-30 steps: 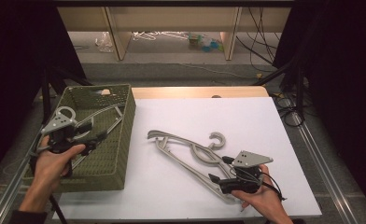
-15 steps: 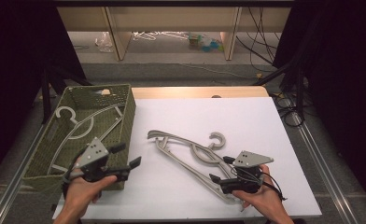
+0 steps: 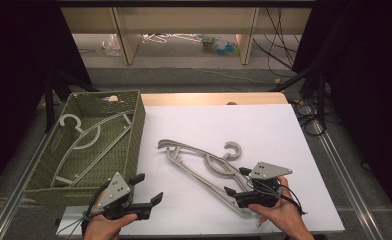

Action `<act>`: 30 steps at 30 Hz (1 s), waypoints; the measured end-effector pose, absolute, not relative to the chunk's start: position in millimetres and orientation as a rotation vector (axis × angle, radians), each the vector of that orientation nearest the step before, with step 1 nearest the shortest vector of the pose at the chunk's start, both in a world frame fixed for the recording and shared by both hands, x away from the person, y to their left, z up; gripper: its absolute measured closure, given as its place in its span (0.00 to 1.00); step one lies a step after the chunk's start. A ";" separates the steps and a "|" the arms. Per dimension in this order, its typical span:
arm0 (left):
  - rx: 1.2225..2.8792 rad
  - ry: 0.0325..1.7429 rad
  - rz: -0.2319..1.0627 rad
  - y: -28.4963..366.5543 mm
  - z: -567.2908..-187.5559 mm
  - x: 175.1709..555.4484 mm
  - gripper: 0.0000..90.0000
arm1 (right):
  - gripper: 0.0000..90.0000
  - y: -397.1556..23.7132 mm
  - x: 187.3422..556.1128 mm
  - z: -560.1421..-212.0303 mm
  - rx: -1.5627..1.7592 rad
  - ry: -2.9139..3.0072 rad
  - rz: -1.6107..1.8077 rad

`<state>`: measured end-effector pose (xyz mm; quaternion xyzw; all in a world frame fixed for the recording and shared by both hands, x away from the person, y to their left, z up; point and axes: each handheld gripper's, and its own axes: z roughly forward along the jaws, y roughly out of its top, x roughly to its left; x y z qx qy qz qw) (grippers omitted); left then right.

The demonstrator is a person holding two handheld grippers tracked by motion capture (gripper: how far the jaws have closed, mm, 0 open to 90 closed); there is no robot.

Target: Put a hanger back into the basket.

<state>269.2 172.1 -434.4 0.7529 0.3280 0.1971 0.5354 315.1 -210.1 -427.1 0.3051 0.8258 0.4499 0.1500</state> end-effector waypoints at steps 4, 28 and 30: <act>1.803 0.752 0.460 168.2 -435.8 267.8 0.20 | 0.24 -211.8 316.1 -426.8 0.889 2.383 1.278; 1.807 0.774 0.436 165.7 -441.0 270.9 0.20 | 0.50 -235.2 368.0 -458.9 1.090 2.515 0.929; 1.807 0.770 0.433 165.3 -441.0 271.0 0.20 | 0.54 -236.1 370.5 -460.1 1.085 2.521 0.927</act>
